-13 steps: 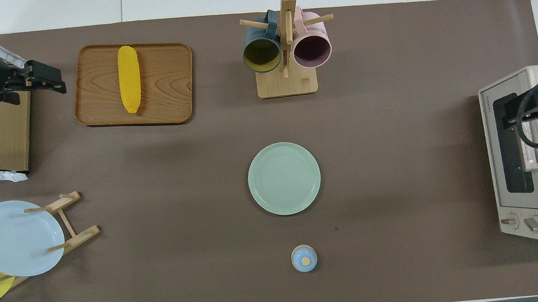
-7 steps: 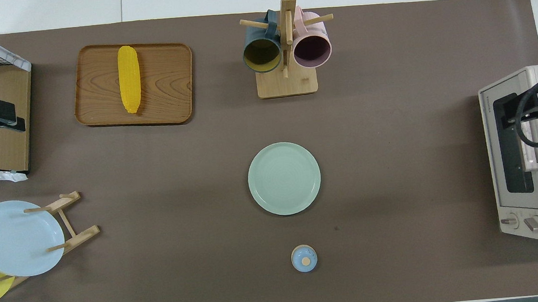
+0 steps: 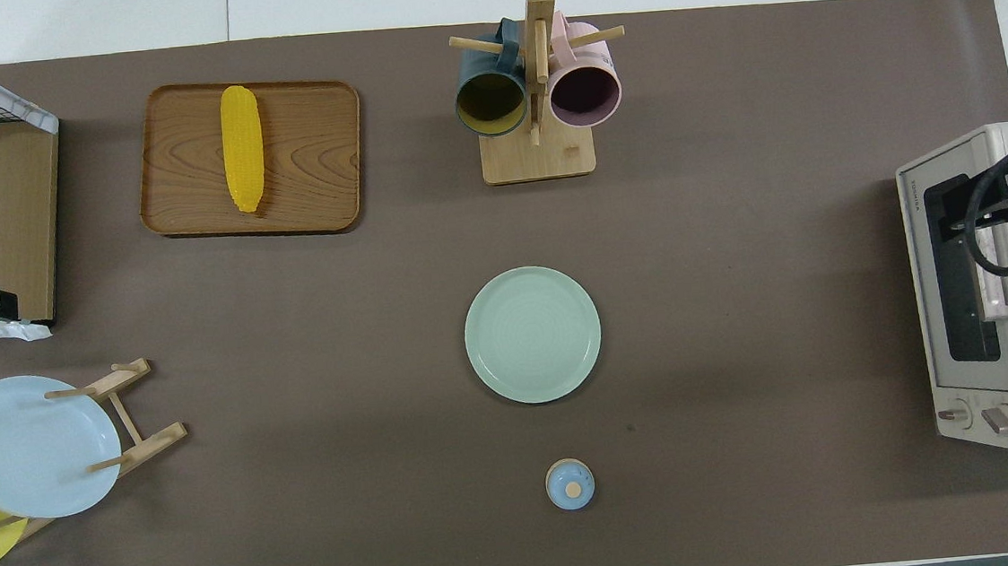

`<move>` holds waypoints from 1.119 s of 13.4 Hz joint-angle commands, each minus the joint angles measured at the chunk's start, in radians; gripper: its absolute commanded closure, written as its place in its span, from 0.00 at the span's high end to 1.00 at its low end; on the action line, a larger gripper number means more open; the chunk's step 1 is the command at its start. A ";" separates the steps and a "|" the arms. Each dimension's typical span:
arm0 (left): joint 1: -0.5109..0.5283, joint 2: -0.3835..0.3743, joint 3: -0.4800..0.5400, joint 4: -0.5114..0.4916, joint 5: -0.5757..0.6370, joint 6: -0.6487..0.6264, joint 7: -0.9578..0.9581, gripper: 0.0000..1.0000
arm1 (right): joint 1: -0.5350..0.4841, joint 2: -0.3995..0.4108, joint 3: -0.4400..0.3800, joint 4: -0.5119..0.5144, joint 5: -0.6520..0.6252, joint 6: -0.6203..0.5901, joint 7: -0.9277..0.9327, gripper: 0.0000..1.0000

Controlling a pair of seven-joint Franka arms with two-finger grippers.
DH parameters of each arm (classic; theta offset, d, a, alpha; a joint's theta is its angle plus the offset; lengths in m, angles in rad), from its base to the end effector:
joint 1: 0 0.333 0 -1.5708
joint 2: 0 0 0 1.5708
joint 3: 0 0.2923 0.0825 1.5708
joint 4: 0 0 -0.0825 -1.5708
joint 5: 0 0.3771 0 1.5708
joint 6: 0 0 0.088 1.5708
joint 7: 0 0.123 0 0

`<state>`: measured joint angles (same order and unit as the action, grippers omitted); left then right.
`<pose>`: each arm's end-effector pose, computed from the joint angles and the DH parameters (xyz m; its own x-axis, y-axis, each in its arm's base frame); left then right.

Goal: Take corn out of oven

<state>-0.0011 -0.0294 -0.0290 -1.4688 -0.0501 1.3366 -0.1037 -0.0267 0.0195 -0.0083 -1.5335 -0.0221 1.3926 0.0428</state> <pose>0.5114 -0.0227 0.6276 0.9923 0.0621 -0.1069 0.0665 -0.9971 0.0379 0.5306 -0.0216 0.5774 0.9840 -0.0812 -0.1586 -0.0775 -0.9966 0.0291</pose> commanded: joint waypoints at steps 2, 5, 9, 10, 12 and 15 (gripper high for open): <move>0.052 -0.027 -0.075 -0.034 0.032 0.012 0.004 1.00 | -0.012 0.005 0.010 0.012 0.002 -0.003 -0.032 1.00; -0.026 -0.020 -0.011 -0.028 0.039 0.038 0.002 1.00 | -0.012 0.007 0.010 0.012 0.002 -0.003 -0.032 1.00; -0.017 -0.026 -0.014 -0.030 0.038 0.067 0.054 1.00 | -0.012 0.007 0.011 0.012 -0.002 -0.003 -0.031 1.00; -0.026 -0.023 -0.012 -0.033 0.038 0.070 0.065 1.00 | -0.012 0.007 0.010 0.012 -0.002 -0.003 -0.031 1.00; -0.049 -0.023 -0.011 -0.041 0.038 0.094 0.067 1.00 | -0.012 0.007 0.011 0.012 -0.004 -0.003 -0.031 1.00; -0.050 -0.012 -0.011 -0.028 0.035 0.130 0.059 1.00 | -0.012 0.007 0.013 0.012 -0.004 -0.003 -0.031 1.00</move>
<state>-0.0344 -0.0317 -0.0557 -1.4795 -0.0277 1.4297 -0.0521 -0.0266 0.0202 -0.0058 -1.5335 -0.0221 1.3926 0.0428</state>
